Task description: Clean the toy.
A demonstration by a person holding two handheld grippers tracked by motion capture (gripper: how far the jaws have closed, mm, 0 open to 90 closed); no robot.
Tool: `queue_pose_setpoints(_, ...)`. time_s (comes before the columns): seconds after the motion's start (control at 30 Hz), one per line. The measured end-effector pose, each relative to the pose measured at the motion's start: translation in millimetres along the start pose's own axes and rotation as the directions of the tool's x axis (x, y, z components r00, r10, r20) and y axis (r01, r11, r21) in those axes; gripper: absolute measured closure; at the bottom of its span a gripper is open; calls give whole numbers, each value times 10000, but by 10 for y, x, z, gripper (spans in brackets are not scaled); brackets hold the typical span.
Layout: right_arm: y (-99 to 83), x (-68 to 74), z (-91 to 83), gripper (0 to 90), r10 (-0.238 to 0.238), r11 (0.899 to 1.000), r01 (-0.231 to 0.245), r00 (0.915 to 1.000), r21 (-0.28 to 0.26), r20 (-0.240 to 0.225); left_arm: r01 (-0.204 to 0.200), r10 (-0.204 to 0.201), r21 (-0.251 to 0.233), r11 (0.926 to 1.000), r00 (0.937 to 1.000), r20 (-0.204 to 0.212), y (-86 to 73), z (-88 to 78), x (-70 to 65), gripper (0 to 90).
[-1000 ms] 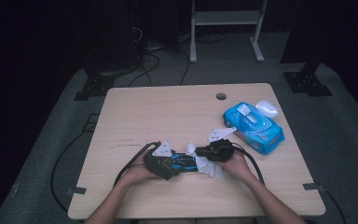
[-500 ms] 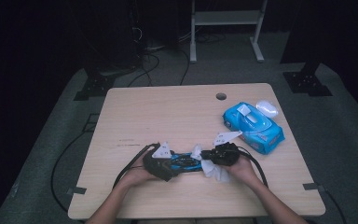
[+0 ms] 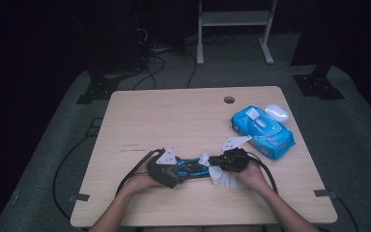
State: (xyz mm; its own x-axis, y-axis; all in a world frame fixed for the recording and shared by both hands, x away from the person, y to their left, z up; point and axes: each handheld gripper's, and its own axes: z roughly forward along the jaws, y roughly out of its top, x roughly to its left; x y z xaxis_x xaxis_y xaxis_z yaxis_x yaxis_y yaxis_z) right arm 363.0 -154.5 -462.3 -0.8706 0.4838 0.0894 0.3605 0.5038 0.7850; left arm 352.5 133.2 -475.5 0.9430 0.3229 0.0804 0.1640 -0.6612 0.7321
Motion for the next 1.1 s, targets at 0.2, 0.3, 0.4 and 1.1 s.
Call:
queue_pose_setpoints(0.2,120,216,103,828,-625,9977,602,9948,-309,-810,-11,11,-19,10000,10000,-10,10,13,-10,197)
queue_pose_setpoints(0.3,201,312,178,831,-863,9956,817,9902,-459,-1099,5,-5,-44,10000,10000,-24,1,9,-11,197)
queue_pose_setpoints(0.4,244,389,239,831,-1178,9928,1143,9864,-370,-1145,-43,43,-24,10000,10000,-44,3,7,-14,198)
queue_pose_setpoints(1.1,224,489,270,838,-1631,9866,1623,9812,-163,-1032,-101,101,-31,9999,9998,-144,-5,7,-28,214)
